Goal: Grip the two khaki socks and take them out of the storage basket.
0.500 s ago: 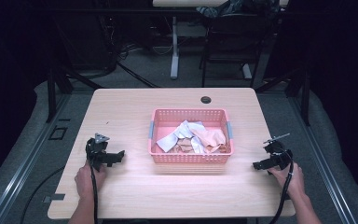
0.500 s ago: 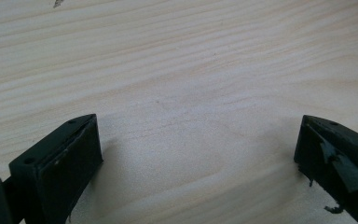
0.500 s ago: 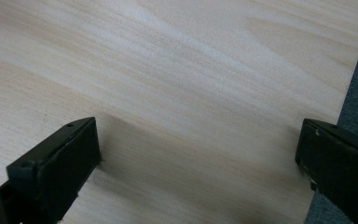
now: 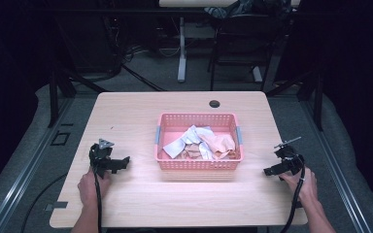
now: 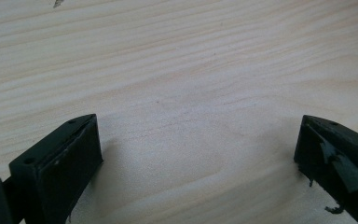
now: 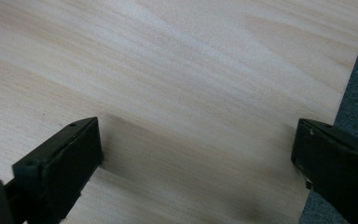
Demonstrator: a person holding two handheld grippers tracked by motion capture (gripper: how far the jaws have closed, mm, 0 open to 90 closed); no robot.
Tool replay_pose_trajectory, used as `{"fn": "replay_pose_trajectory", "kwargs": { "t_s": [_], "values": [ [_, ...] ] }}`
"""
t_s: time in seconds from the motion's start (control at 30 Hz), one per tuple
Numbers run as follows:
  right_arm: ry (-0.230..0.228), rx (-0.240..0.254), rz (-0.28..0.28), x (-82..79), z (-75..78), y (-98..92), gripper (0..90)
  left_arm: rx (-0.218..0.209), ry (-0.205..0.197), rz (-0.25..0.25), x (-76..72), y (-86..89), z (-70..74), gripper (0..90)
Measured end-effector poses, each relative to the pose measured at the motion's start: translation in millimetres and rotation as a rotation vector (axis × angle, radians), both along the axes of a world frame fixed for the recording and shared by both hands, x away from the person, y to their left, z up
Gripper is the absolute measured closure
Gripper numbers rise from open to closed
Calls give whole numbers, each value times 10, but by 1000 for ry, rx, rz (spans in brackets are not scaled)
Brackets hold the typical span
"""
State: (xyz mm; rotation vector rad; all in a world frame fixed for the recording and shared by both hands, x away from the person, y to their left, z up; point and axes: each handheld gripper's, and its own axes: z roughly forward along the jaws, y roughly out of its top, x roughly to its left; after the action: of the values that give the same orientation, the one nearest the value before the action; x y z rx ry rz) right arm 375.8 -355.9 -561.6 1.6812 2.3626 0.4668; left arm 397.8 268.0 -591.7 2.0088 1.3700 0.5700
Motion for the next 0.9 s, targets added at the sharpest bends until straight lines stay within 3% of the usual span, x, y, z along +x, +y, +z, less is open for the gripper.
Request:
{"fn": "replay_pose_trajectory", "kwargs": {
  "t_s": [0.17, 0.4, 0.47, 0.6, 0.9],
  "values": [
    [-5, -1, 11, 21, 106, 14, 8, 0, 0, 0, 0, -1, 0, 3],
    [-55, 24, 24, 12, 377, 135, 20, 1, 0, 0, 0, 0, 0, 3],
    [-44, 24, 27, 17, 415, 146, 20, 1, 0, 0, 0, 0, 0, 3],
    [-82, 43, 32, 20, 542, 232, 17, 1, 0, 0, 0, 0, 0, 3],
    [-95, 35, 73, 55, 744, 397, 5, 1, 0, -3, 1, 2, 0, 3]
  ]
}}
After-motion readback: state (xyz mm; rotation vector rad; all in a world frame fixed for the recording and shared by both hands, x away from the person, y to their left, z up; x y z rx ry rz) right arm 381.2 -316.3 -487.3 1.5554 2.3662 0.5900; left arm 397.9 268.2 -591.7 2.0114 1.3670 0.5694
